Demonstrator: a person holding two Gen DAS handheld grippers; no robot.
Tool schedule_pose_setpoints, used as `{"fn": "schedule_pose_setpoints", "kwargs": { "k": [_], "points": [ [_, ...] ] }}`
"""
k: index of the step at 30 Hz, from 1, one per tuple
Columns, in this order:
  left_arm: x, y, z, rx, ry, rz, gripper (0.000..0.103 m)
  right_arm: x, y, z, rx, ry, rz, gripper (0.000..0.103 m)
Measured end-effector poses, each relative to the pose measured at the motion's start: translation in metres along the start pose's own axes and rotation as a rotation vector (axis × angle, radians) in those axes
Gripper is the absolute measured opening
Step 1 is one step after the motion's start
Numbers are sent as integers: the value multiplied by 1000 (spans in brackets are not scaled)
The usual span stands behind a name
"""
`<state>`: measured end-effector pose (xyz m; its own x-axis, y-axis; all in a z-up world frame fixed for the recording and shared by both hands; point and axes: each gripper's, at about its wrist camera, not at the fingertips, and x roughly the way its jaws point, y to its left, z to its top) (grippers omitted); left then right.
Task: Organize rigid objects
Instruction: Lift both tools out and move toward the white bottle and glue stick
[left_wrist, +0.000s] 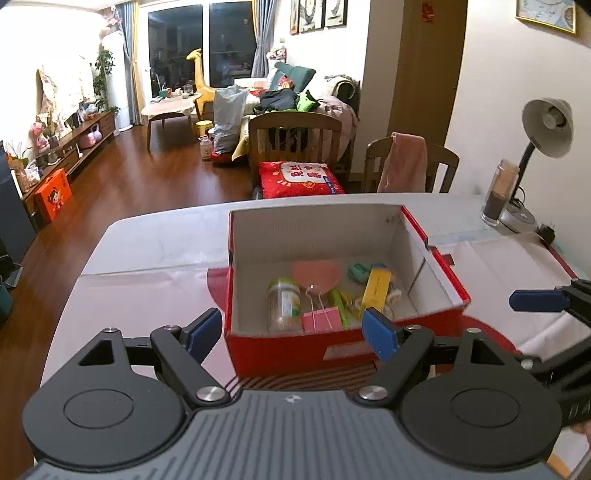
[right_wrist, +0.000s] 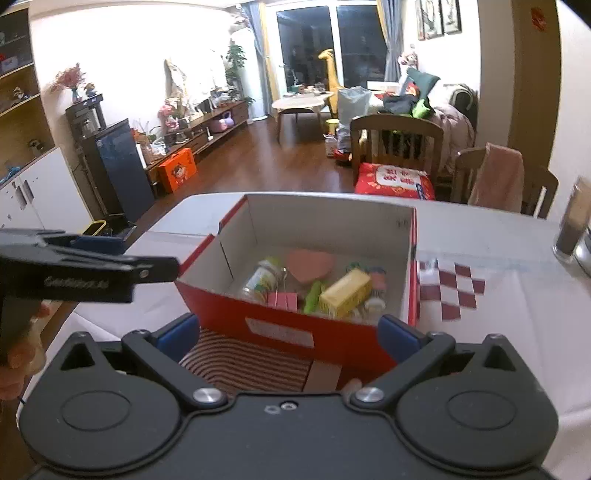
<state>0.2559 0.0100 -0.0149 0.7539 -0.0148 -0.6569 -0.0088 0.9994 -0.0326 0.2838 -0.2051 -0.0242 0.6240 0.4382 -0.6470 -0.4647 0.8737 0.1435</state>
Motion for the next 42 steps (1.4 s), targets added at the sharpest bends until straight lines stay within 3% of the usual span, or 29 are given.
{"fn": "schedule_pose_setpoints", "kwargs": {
  "k": [12,21,27,35,42],
  "points": [
    [-15,4,-64,15,38,-49,83,0,10,-39,7,41,-11,103],
    [3,-6,-115,28,119,-27,83,18,24,-69,-95,84,-46,102],
    [15,-12,-140,67,151,-40,83,31,28,-84,-174,116,-20,102],
    [32,-16,-159,70,193,-84,83,48,29,-91,-237,169,25,96],
    [42,-26,-168,120,200,-61,83,60,33,-97,-344,181,45,96]
  ]
}}
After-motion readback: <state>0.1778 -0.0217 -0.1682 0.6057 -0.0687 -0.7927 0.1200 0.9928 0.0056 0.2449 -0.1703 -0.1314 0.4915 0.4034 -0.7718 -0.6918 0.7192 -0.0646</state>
